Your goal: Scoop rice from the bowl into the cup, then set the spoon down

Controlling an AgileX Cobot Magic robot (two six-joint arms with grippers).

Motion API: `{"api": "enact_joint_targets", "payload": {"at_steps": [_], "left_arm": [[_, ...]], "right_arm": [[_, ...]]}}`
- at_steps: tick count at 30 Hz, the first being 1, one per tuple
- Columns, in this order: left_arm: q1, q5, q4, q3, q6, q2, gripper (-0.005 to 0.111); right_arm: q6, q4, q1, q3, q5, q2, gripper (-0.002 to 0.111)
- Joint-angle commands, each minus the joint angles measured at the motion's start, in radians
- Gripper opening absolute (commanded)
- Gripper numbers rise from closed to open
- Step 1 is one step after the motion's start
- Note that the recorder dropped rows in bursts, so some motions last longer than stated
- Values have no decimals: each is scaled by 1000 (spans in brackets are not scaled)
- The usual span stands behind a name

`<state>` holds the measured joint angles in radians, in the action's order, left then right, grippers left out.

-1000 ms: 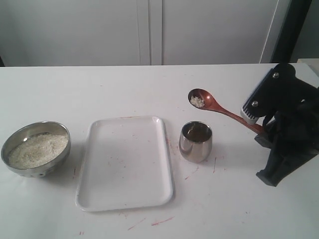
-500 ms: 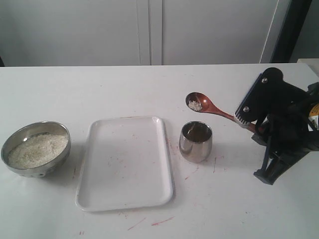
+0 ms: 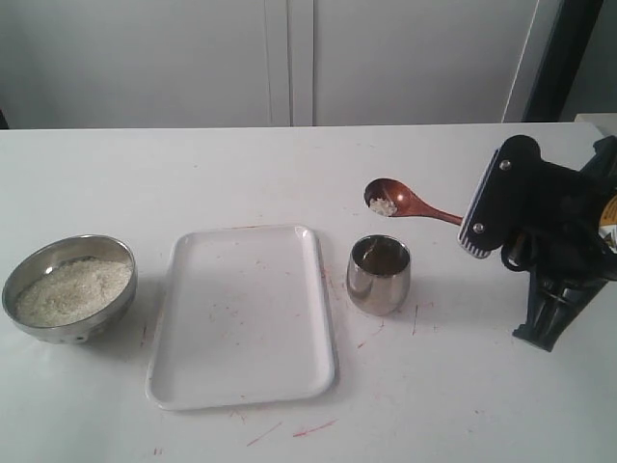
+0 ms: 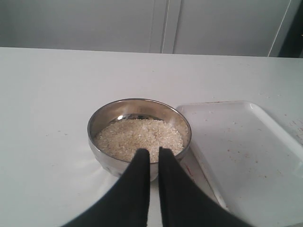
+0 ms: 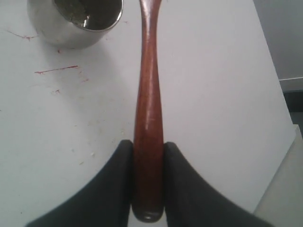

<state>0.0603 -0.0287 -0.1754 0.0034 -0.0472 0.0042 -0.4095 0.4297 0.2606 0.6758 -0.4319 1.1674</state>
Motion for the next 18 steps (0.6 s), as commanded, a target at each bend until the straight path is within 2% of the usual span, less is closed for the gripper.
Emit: {"api": "enact_joint_targets", "payload": {"at_steps": [1,18], "left_arm": [[2,5,-9,-3,-2,-4,14],[2,5,-9,-3,-2,-4,14]], "right_arm": [[-6,24,0,-2,10,-1,0],[-8,95,0,-2,-16,-1,0]]}}
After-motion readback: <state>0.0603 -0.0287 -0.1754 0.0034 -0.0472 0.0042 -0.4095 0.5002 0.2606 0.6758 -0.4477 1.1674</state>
